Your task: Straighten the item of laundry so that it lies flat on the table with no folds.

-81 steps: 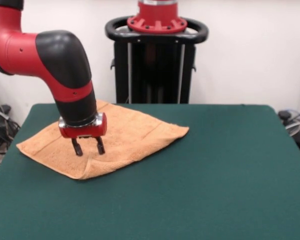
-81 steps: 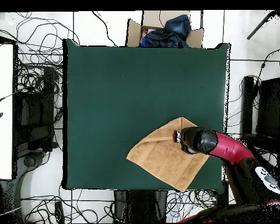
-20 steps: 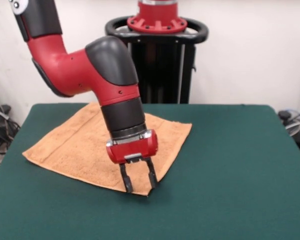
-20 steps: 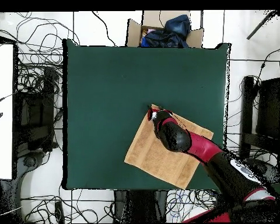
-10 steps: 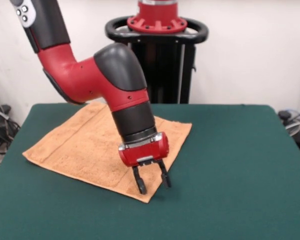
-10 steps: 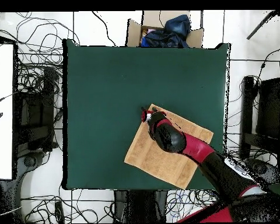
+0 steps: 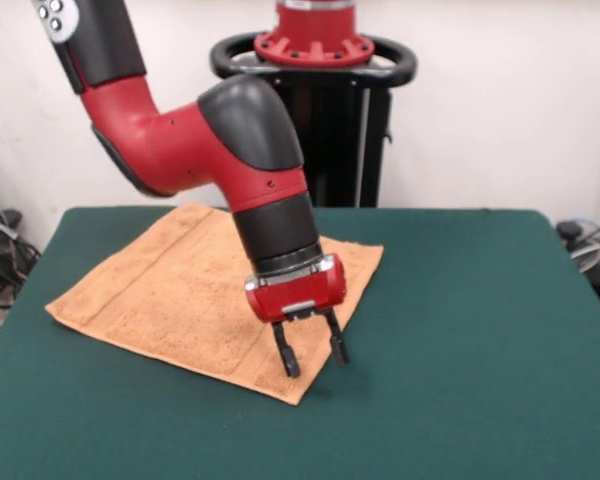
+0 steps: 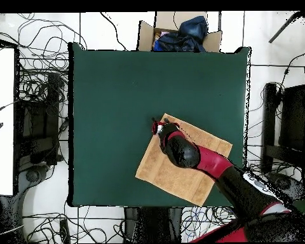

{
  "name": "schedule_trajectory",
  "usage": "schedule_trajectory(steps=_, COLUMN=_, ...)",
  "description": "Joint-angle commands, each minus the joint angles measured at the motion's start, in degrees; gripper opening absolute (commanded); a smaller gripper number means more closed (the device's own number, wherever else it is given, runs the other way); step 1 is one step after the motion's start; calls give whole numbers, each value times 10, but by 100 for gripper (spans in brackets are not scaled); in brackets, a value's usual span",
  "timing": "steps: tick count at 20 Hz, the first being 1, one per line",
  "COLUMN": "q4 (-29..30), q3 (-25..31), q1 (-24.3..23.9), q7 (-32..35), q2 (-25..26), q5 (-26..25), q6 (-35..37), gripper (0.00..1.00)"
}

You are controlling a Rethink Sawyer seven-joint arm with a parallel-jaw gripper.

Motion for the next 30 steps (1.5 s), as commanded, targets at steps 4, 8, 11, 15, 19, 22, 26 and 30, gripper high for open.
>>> schedule_trajectory(steps=4, q4=27, q3=-83, q1=80, q7=124, q2=-128, q5=64, q6=79, gripper=100)
schedule_trajectory(steps=8, q4=38, q3=-82, q1=80, q7=124, q2=-146, q5=64, q6=65, gripper=100)
schedule_trajectory(steps=11, q4=41, q3=-133, q1=113, q7=102, q2=-173, q5=63, q6=116, gripper=100)
schedule_trajectory(steps=15, q4=33, q3=-208, q1=168, q7=81, q2=-201, q5=69, q6=222, gripper=100)
schedule_trajectory(steps=19, q4=18, q3=-235, q1=199, q7=48, q2=-227, q5=28, q6=279, gripper=100)
schedule_trajectory(steps=22, q4=21, q3=-243, q1=208, q7=37, q2=-240, q5=-10, q6=273, gripper=100)
schedule_trajectory(steps=26, q4=29, q3=-229, q1=200, q7=37, q2=-247, q5=-39, q6=254, gripper=100)
schedule_trajectory(steps=30, q4=25, q3=-204, q1=187, q7=35, q2=-235, q5=-58, q6=228, gripper=100)
